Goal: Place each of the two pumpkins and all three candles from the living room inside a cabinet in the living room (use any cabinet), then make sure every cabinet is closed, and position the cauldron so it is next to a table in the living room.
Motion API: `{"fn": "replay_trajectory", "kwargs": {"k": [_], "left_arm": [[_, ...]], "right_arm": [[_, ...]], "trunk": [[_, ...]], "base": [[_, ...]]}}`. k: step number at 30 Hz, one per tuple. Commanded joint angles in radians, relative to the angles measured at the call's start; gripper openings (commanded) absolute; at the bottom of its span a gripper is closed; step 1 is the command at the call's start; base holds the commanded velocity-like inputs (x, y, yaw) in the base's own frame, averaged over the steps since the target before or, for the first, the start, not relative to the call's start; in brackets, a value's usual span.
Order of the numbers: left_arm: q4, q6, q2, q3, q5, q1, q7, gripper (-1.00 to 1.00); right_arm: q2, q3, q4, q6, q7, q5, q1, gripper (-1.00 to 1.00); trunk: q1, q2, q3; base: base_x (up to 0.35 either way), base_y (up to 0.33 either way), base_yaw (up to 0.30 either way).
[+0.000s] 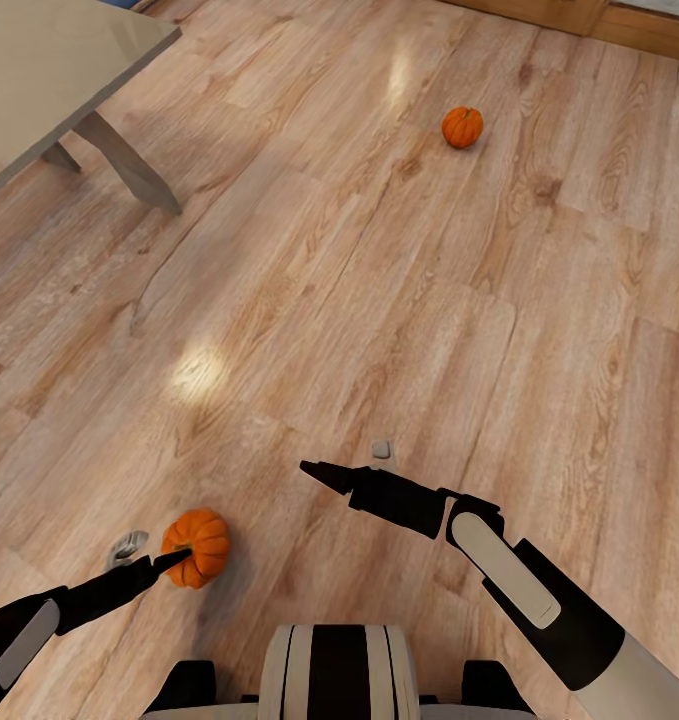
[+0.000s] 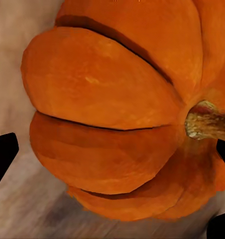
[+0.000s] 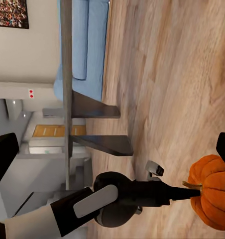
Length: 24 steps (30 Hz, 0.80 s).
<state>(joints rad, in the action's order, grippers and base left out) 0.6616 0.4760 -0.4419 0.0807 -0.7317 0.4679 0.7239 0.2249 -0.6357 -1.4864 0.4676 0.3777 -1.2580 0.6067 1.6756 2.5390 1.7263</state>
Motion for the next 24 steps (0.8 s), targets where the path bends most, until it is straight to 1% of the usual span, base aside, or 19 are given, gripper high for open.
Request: {"fn": "replay_trajectory", "kwargs": {"k": [1, 4, 6, 21, 22, 24], "left_arm": [[-0.002, -0.005, -0.001, 0.002, 0.012, 0.000, -0.010, 1.00], [-0.002, -0.005, -0.001, 0.002, 0.012, 0.000, -0.009, 1.00], [-0.002, -0.005, -0.001, 0.002, 0.012, 0.000, -0.009, 1.00], [-0.002, -0.005, -0.001, 0.002, 0.010, 0.000, -0.009, 1.00], [-0.002, -0.005, -0.001, 0.002, 0.010, 0.000, -0.008, -1.00], [-0.002, -0.005, -0.001, 0.002, 0.010, 0.000, -0.008, -1.00]], "right_arm": [[0.001, -0.001, 0.000, 0.003, 0.000, -0.008, 0.001, 1.00], [0.001, -0.001, 0.000, 0.003, 0.000, -0.008, 0.001, 1.00], [0.001, -0.001, 0.000, 0.003, 0.000, -0.008, 0.001, 1.00], [0.001, -0.001, 0.000, 0.003, 0.000, -0.008, 0.001, 1.00], [0.001, -0.001, 0.000, 0.003, 0.000, -0.008, 0.001, 1.00], [0.001, -0.001, 0.000, 0.003, 0.000, -0.008, 0.001, 1.00]], "trunk": [[0.000, 0.000, 0.001], [0.000, 0.000, 0.001], [0.001, 0.001, 0.008], [0.001, 0.001, 0.008], [0.001, 0.001, 0.008], [0.001, 0.001, 0.008]], "base": [[0.000, 0.000, 0.000], [0.000, 0.000, 0.000], [0.000, 0.000, 0.000], [0.000, 0.000, 0.000], [0.000, 0.000, 0.000], [0.000, 0.000, 0.000]]}}
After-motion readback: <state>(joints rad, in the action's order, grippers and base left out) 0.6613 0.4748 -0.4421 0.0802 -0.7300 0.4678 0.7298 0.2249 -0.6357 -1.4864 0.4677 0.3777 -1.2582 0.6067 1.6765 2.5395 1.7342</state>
